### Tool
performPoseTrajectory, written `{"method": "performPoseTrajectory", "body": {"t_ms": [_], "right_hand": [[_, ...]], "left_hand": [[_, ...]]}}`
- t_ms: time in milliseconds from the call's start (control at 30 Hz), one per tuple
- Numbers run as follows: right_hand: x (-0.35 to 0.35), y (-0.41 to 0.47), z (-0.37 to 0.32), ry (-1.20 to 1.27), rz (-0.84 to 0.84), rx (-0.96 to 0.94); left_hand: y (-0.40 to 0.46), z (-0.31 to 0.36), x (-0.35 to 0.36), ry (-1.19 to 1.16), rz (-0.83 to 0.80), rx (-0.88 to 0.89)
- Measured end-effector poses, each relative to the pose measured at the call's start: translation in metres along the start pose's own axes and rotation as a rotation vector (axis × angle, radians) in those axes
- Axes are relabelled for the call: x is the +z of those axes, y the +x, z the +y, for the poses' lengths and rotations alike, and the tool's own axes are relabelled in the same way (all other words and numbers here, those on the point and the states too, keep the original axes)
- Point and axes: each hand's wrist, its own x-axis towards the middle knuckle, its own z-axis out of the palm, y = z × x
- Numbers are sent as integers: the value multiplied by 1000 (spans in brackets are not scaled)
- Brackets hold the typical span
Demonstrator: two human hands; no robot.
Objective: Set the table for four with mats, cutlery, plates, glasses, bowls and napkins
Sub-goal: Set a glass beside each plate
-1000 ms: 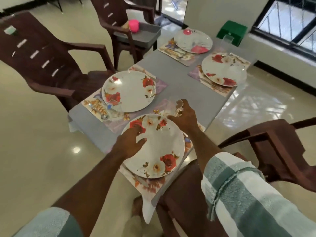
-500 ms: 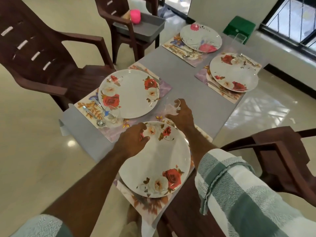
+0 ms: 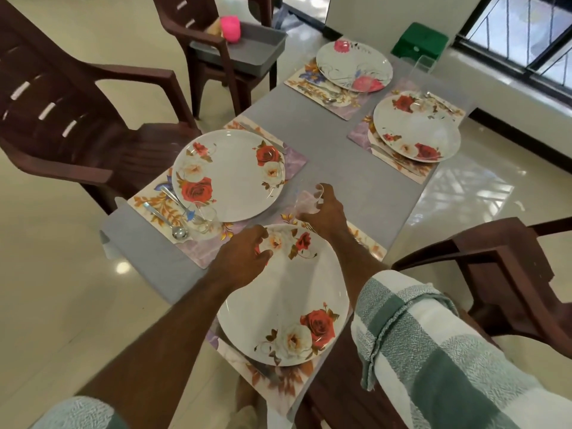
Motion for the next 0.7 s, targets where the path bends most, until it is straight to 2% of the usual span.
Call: {"method": "performPoseTrajectory", "body": {"t_ms": [167,367,600,700], "right_hand": [[-9,-22,12,37,22,60],[-10,-101,32,-36,218,7],[10,-192,32,-324,256,-279],[27,-221,20,-419,255,-417]], "left_hand": [[-3,13,1,17,3,82],[-27,22,3,20,17,157],[-95,10,-10,-12,1,163],[-142,2,-23,98,69,150]]}}
